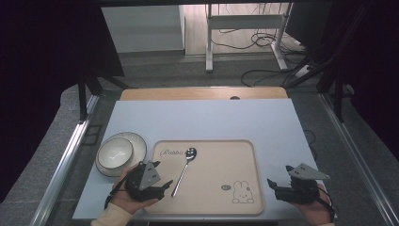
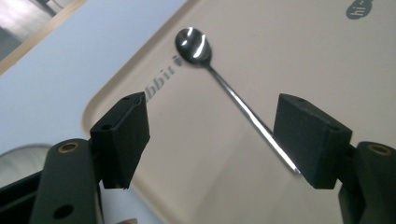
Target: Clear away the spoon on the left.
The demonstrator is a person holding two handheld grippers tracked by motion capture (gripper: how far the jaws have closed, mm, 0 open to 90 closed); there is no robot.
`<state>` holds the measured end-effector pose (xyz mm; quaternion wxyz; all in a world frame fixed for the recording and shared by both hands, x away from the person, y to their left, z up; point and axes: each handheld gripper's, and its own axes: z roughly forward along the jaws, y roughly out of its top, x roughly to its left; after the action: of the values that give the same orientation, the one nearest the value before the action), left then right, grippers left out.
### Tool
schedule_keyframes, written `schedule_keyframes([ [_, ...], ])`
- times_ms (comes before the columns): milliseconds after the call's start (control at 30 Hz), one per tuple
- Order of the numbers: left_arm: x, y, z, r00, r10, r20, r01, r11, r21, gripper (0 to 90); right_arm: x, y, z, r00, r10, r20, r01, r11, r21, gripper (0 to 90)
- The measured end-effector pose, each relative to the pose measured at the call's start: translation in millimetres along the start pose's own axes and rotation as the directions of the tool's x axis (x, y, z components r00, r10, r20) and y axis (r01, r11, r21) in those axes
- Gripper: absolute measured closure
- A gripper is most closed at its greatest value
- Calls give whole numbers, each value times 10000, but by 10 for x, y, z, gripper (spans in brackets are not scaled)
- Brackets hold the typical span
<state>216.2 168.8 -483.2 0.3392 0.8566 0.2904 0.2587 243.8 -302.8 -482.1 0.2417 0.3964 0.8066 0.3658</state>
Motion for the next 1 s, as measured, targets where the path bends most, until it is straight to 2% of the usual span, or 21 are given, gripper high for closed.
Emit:
schedule_keyframes([
  [133, 84, -83, -105, 9978, -597, -301, 596, 9982, -42, 268, 1, 10, 6, 10000, -22, -93, 21, 10000, -91, 172],
  [233, 133, -161, -174, 9910, -1175, -639, 1168, 9930, -145, 268, 17, 28, 15, 9996, -139, -245, 134, 9998, -173, 173],
  [333, 191, -236, -235, 9799, -1757, -946, 1741, 9844, -245, 268, 35, 33, 30, 9985, -350, -429, 343, 9992, -185, 172],
  [400, 213, -265, -261, 9731, -1996, -1152, 1981, 9799, -244, 268, 35, 37, 29, 9979, -394, -509, 381, 9989, -260, 172],
  [433, 213, -265, -261, 9731, -1996, -1152, 1981, 9799, -244, 268, 35, 37, 29, 9979, -394, -509, 381, 9989, -260, 172],
  [467, 225, -282, -277, 9683, -2155, -1262, 2138, 9765, -273, 268, 34, 39, 30, 9977, -403, -542, 388, 9988, -294, 172],
  [500, 232, -308, -304, 9591, -2413, -1481, 2385, 9704, -372, 268, 24, 43, 36, 9972, -456, -589, 436, 9985, -343, 172],
  [533, 225, -320, -315, 9547, -2539, -1554, 2511, 9672, -379, 268, 20, 45, 38, 9971, -466, -605, 445, 9984, -363, 172],
  [633, 217, -349, -325, 9544, -2495, -1637, 2481, 9683, -296, 270, 14, 50, 36, 9969, -471, -628, 448, 9983, -386, 172],
  [733, 219, -355, -323, 9581, -2378, -1598, 2369, 9712, -246, 270, 22, 51, 44, 9971, -483, -580, 460, 9981, -408, 172],
  [800, 222, -352, -316, 9646, -2170, -1498, 2170, 9760, -171, 270, 34, 52, 50, 9970, -508, -580, 485, 9980, -402, 172],
  [900, 222, -353, -310, 9706, -1918, -1451, 1923, 9813, -106, 270, 41, 51, 56, 9968, -548, -583, 527, 9979, -377, 172],
  [1000, 231, -363, -303, 9727, -1843, -1409, 1852, 9827, -65, 270, 31, 45, 61, 9971, -540, -544, 522, 9981, -340, 172],
])
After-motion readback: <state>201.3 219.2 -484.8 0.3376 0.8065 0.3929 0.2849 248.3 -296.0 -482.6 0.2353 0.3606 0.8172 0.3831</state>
